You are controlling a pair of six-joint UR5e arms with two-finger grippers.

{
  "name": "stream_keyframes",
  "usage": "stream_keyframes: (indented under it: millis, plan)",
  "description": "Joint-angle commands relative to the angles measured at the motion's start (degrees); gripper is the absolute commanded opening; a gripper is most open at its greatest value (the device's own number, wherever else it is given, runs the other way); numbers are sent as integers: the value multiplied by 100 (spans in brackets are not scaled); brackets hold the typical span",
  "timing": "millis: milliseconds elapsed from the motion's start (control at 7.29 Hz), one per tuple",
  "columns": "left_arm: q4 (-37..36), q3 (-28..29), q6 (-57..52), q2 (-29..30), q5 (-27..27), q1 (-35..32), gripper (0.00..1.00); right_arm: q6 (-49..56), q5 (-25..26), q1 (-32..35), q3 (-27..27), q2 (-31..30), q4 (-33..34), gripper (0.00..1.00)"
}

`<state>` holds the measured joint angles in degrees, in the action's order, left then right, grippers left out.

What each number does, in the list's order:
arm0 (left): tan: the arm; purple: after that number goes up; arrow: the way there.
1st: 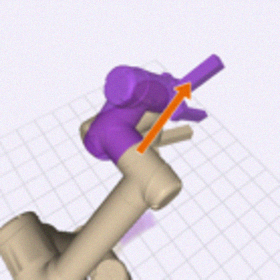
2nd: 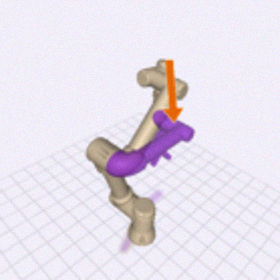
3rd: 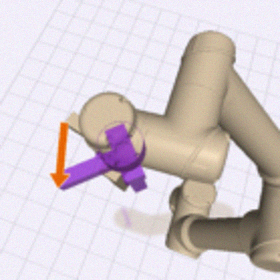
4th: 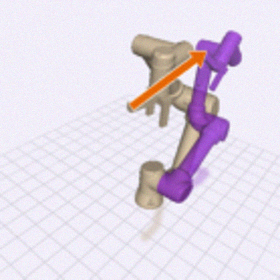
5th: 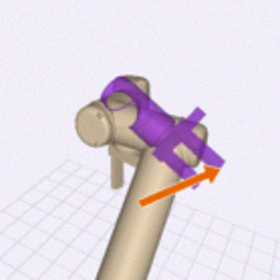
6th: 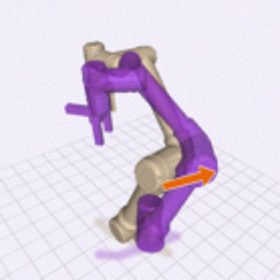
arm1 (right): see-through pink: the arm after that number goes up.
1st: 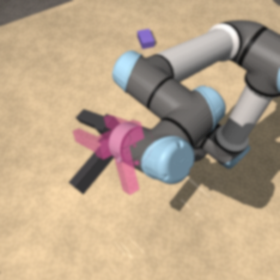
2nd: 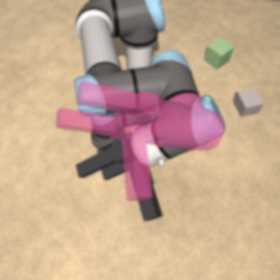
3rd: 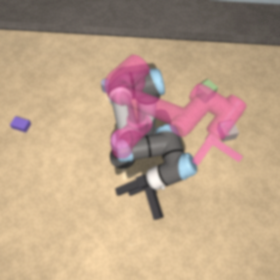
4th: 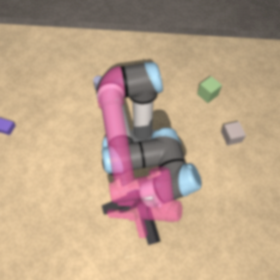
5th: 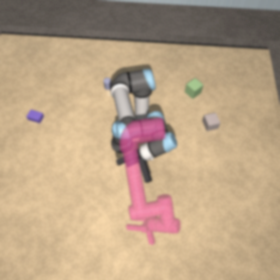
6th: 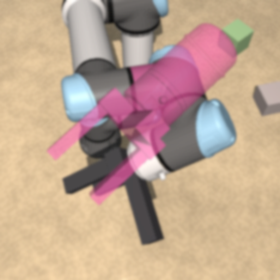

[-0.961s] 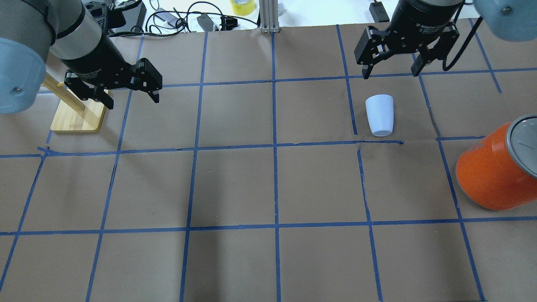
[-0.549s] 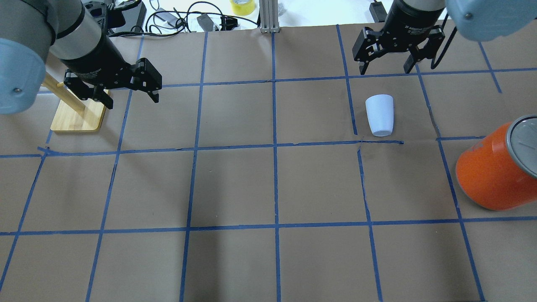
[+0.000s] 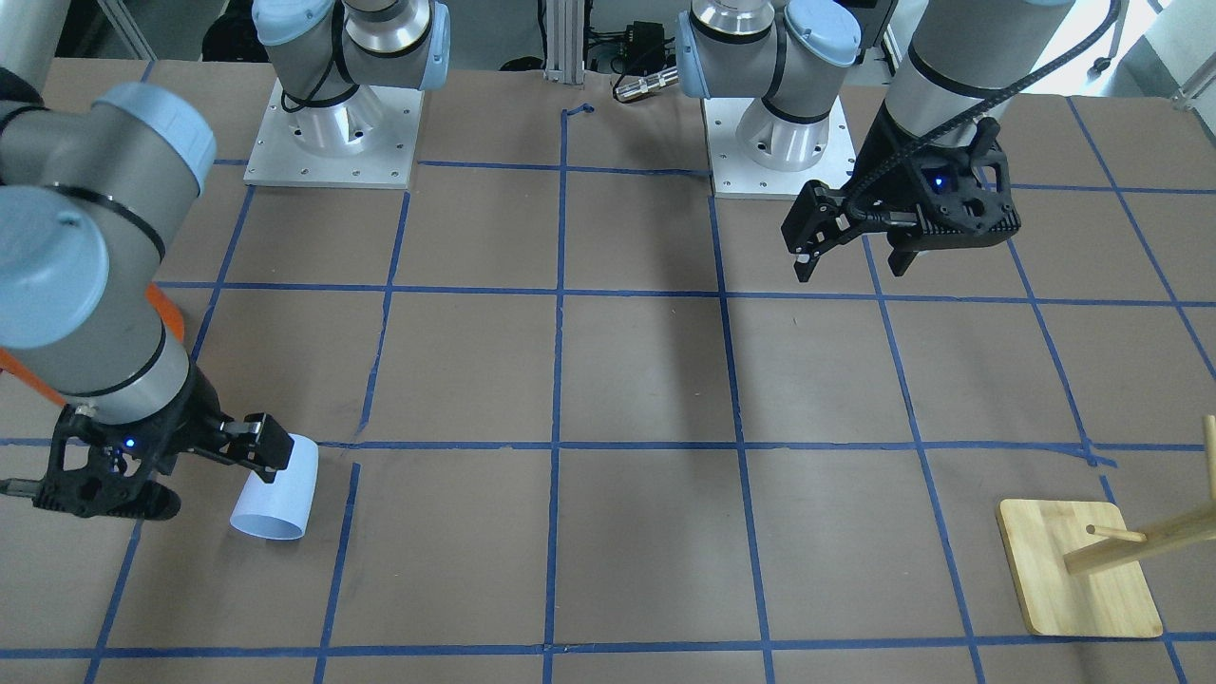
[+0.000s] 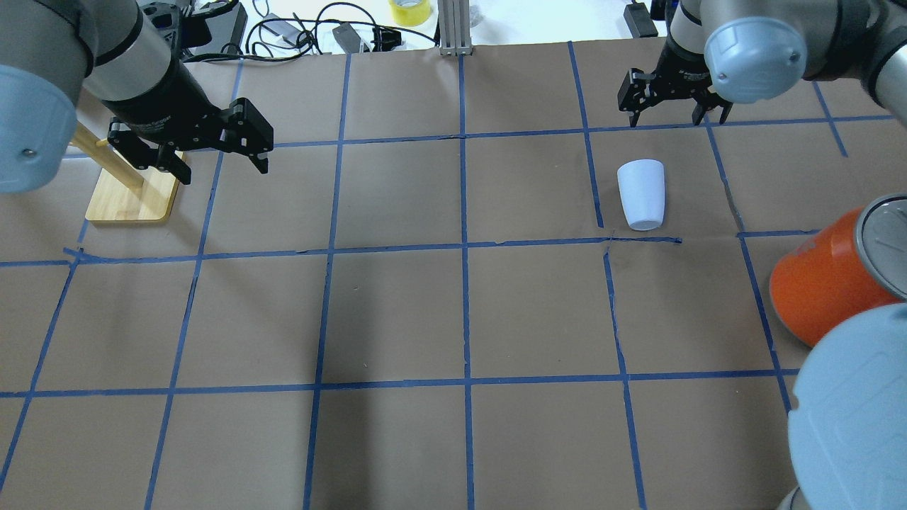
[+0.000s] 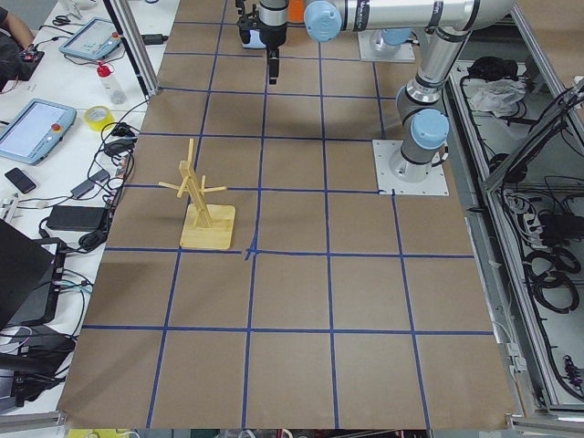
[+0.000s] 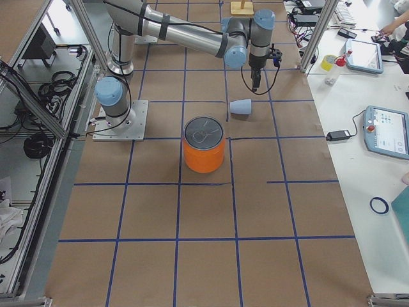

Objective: Flip cup
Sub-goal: 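Move the right gripper down over the upside-down white cup, then close the right gripper on the white cup's base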

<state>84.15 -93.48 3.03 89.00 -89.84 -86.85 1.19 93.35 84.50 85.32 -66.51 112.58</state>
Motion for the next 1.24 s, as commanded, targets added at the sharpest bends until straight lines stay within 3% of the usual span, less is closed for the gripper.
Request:
stream_keyframes:
  millis: [0, 412, 1098]
  plan:
    - [-4, -21, -83, 81, -42, 63, 100, 22, -280, -91, 134, 295, 237, 100]
    - [-118, 48, -75, -14, -33, 63, 100, 30, -501, -319, 598, 498, 859, 100]
    - [-136, -39, -66, -164, -59, 45, 100, 276, -528, -188, 801, 595, 1167, 100]
